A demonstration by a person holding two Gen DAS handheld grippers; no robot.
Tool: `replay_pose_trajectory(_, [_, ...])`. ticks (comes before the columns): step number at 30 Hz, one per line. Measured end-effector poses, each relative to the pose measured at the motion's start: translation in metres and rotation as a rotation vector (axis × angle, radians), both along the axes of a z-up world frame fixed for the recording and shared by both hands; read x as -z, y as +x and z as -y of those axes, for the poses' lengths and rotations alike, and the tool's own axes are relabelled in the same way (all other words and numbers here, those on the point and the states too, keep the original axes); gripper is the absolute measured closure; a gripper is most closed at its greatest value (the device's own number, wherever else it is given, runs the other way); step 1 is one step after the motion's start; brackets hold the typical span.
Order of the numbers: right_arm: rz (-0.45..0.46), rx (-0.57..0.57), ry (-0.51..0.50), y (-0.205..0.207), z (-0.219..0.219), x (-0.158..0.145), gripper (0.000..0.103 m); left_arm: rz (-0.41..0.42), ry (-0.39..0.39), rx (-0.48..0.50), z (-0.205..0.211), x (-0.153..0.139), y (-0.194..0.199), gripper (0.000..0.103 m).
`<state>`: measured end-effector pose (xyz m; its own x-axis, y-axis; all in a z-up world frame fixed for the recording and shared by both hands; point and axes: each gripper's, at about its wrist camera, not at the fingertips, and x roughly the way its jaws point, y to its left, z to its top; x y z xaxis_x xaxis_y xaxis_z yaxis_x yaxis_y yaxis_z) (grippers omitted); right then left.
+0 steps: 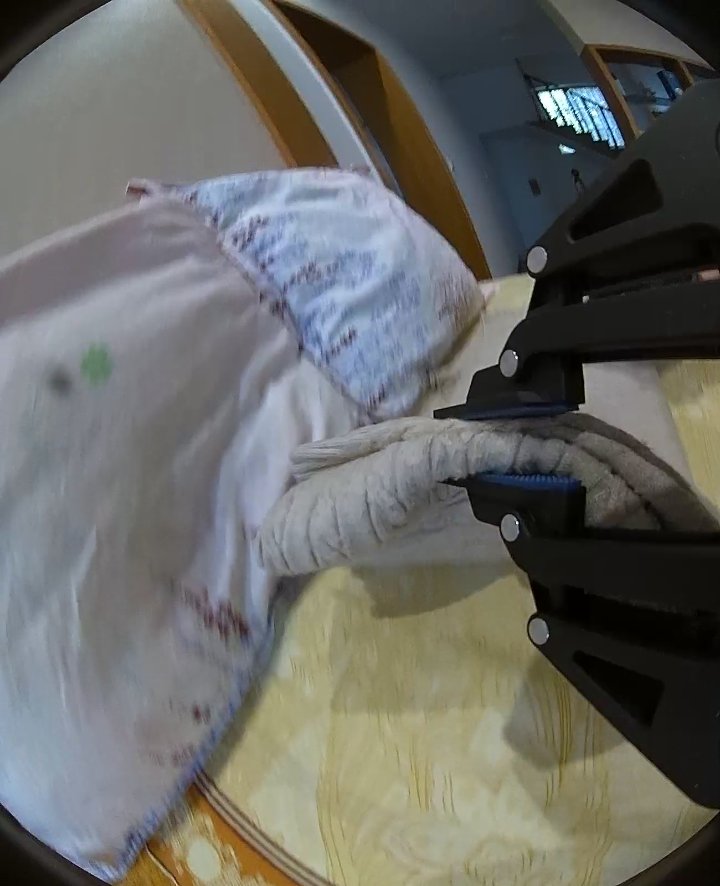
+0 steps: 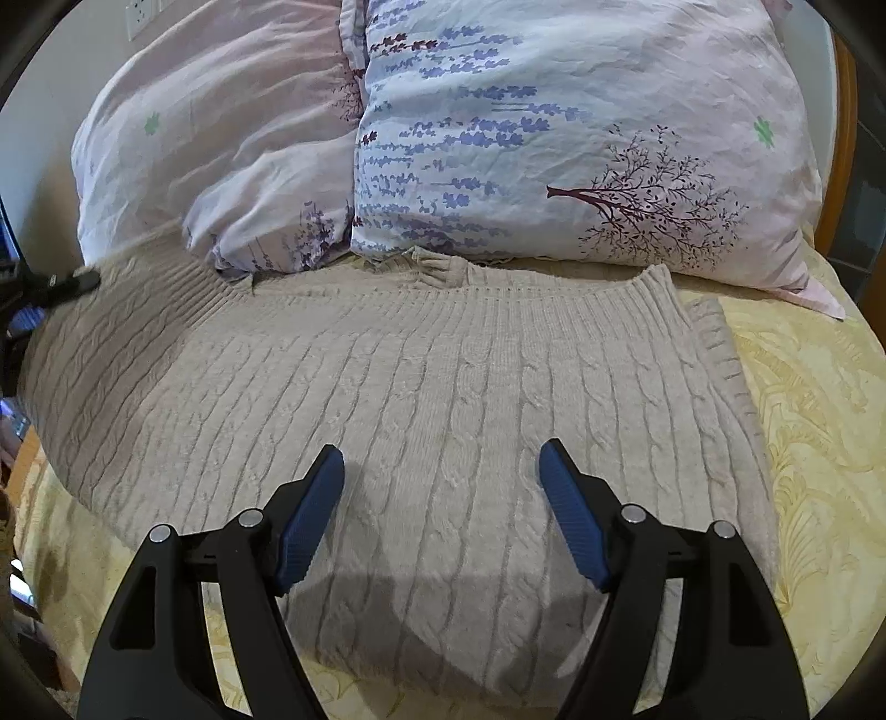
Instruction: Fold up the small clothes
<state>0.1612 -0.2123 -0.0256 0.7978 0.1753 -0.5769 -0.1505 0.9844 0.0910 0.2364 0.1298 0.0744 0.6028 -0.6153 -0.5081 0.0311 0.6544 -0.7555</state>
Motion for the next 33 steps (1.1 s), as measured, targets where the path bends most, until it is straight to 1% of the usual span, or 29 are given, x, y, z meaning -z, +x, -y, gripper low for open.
replay_pose_trajectory(2, [0.006, -0.001, 0.011, -0.002, 0.004, -0.001, 0.028, 0.024, -0.035, 0.024, 0.018, -0.009, 0.005, 0.089])
replay_pose_trajectory(5, [0.016, 0.007, 0.023, -0.007, 0.014, -0.003, 0.028, 0.046, -0.063, 0.067, 0.046, -0.017, 0.011, 0.089])
replay_pose_trajectory(7, [0.022, 0.011, 0.034, -0.010, 0.019, -0.004, 0.028, 0.047, -0.083, 0.102, 0.070, -0.018, 0.016, 0.089])
replay_pose_trajectory(9, [0.025, 0.032, 0.036, -0.013, 0.026, -0.005, 0.025, 0.042, -0.092, 0.141, 0.098, -0.015, 0.021, 0.089])
replay_pose_trajectory(11, [0.028, 0.049, 0.042, -0.016, 0.033, -0.005, 0.024, 0.027, -0.103, 0.177, 0.125, -0.007, 0.026, 0.089])
replay_pose_trajectory(13, [0.029, 0.079, 0.060, -0.019, 0.048, -0.005, 0.024, 0.004, -0.097, 0.214, 0.156, 0.006, 0.030, 0.089])
replay_pose_trajectory(15, [0.029, 0.107, 0.082, -0.020, 0.063, -0.006, 0.024, -0.049, -0.096, 0.269, 0.185, 0.025, 0.034, 0.089])
replay_pose_trajectory(17, [0.035, 0.134, 0.121, -0.023, 0.080, -0.008, 0.025, -0.083, -0.090, 0.309, 0.205, 0.038, 0.035, 0.088])
replay_pose_trajectory(19, [0.034, 0.123, 0.195, -0.024, 0.094, -0.011, 0.025, -0.126, -0.163, 0.374, 0.219, 0.050, 0.037, 0.087])
replay_pose_trajectory(20, [0.033, 0.115, 0.224, -0.023, 0.098, -0.012, 0.025, -0.141, -0.200, 0.397, 0.222, 0.052, 0.037, 0.079])
replay_pose_trajectory(21, [0.036, 0.112, 0.253, -0.023, 0.105, -0.016, 0.025, -0.136, -0.226, 0.419, 0.222, 0.049, 0.035, 0.066])
replay_pose_trajectory(22, [0.042, 0.109, 0.273, -0.024, 0.109, -0.019, 0.025, -0.119, -0.229, 0.424, 0.220, 0.044, 0.033, 0.062])
replay_pose_trajectory(23, [0.044, 0.096, 0.295, -0.024, 0.112, -0.021, 0.025, -0.075, -0.215, 0.419, 0.211, 0.034, 0.029, 0.055])
replay_pose_trajectory(24, [0.041, 0.061, 0.361, -0.023, 0.117, -0.025, 0.025, -0.043, -0.197, 0.409, 0.203, 0.026, 0.026, 0.048])
replay_pose_trajectory(25, [0.033, 0.029, 0.416, -0.020, 0.121, -0.026, 0.025, 0.000, -0.165, 0.389, 0.192, 0.016, 0.022, 0.045])
replay_pose_trajectory(26, [0.004, -0.022, 0.500, -0.014, 0.126, -0.026, 0.025, 0.026, -0.135, 0.365, 0.181, 0.010, 0.019, 0.039])
replay_pose_trajectory(27, [-0.021, -0.049, 0.546, -0.011, 0.127, -0.025, 0.025, 0.062, -0.070, 0.313, 0.166, 0.002, 0.016, 0.036])
replay_pose_trajectory(28, [-0.054, -0.074, 0.590, -0.005, 0.127, -0.023, 0.025, 0.076, -0.012, 0.271, 0.155, -0.002, 0.014, 0.035])
replay_pose_trajectory(29, [-0.094, -0.100, 0.628, 0.003, 0.126, -0.021, 0.025, 0.083, 0.060, 0.220, 0.141, -0.004, 0.013, 0.034])
replay_pose_trajectory(30, [-0.139, -0.131, 0.662, 0.012, 0.122, -0.018, 0.027, 0.079, 0.097, 0.197, 0.134, -0.003, 0.013, 0.033])
replay_pose_trajectory(31, [-0.170, -0.148, 0.675, 0.019, 0.117, -0.016, 0.033, 0.062, 0.127, 0.175, 0.127, 0.002, 0.013, 0.033])
replay_pose_trajectory(33, [-0.239, -0.164, 0.666, 0.033, 0.106, -0.009, 0.037, -0.006, 0.152, 0.163, 0.114, 0.017, 0.017, 0.033])
